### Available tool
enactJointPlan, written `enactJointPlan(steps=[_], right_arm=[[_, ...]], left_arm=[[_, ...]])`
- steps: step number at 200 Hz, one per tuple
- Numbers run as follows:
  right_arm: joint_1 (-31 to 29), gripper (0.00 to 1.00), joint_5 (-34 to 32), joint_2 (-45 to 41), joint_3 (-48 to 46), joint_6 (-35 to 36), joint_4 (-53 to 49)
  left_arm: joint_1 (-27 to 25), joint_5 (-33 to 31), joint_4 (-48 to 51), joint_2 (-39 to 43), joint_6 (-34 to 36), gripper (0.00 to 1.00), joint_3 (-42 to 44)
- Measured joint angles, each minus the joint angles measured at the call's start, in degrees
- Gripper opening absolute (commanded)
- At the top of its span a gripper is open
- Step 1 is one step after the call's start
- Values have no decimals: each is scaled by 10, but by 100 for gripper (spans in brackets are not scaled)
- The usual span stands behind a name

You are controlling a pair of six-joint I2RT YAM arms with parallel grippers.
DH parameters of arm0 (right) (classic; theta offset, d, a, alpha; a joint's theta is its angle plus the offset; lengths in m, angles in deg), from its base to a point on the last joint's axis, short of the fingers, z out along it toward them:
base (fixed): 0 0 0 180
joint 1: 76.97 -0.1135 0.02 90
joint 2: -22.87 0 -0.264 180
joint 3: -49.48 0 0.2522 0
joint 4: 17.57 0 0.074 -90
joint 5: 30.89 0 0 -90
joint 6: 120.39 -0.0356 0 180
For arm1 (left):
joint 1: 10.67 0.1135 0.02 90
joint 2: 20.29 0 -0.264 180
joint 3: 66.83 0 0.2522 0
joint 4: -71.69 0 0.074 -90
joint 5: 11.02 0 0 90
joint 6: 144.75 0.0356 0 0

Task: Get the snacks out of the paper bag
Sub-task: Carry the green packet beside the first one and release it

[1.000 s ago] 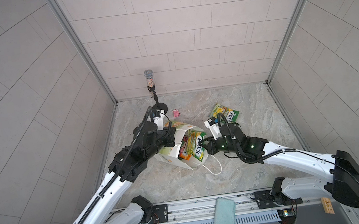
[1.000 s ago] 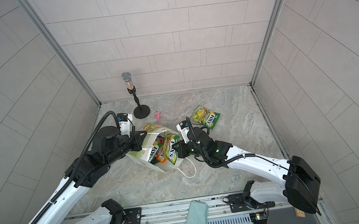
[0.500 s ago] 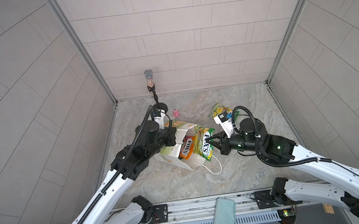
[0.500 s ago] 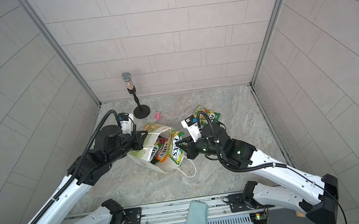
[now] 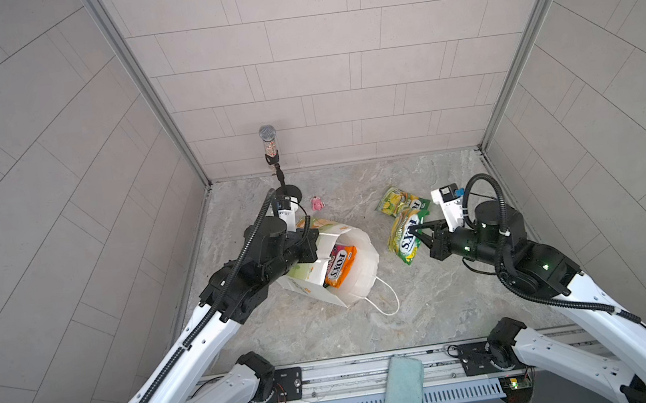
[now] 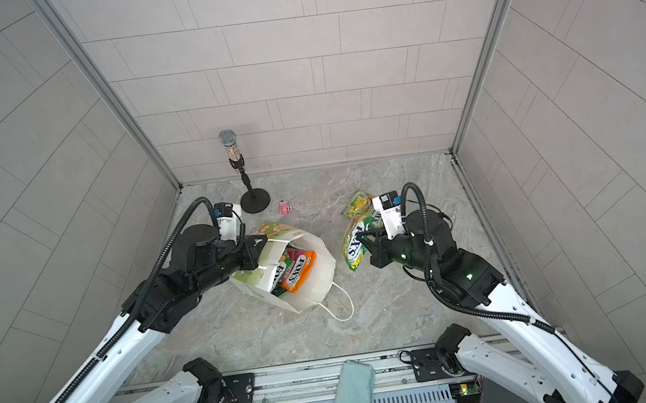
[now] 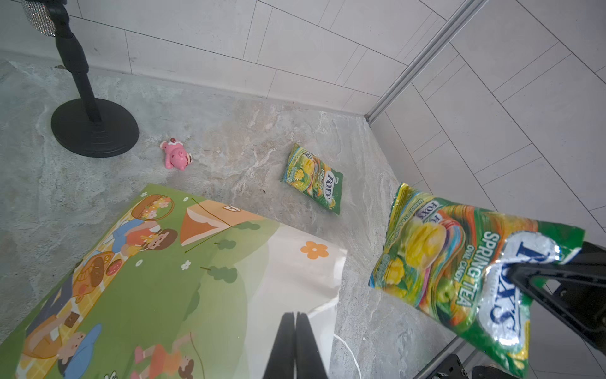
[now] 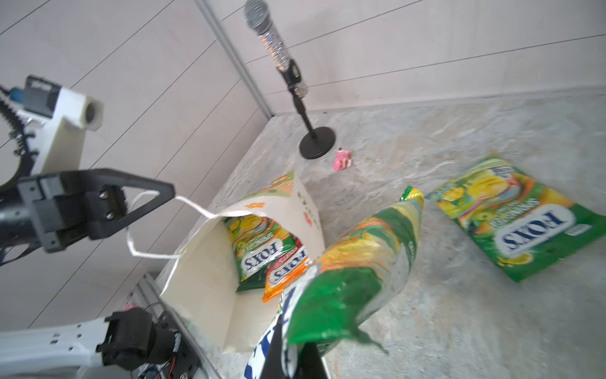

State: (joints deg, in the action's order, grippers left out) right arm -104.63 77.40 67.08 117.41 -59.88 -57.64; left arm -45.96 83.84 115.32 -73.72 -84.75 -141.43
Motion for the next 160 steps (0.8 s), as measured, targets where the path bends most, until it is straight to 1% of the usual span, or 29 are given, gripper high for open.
enactJointPlan(steps=[39, 71, 89, 122, 160], right_arm=[[138, 0, 32, 14, 5, 9, -40], [221, 0, 48, 63, 5, 21, -53], [249, 0, 45, 98, 5, 33, -53], [283, 0, 29, 165, 5, 52, -43], [316, 0, 36, 255, 10, 63, -8]], left_arm=[[0, 0, 0, 0, 0, 0, 0], [0, 0, 0, 0, 0, 0, 0], [0, 0, 0, 0, 0, 0, 0], [0, 0, 0, 0, 0, 0, 0], [0, 0, 0, 1, 0, 0, 0]])
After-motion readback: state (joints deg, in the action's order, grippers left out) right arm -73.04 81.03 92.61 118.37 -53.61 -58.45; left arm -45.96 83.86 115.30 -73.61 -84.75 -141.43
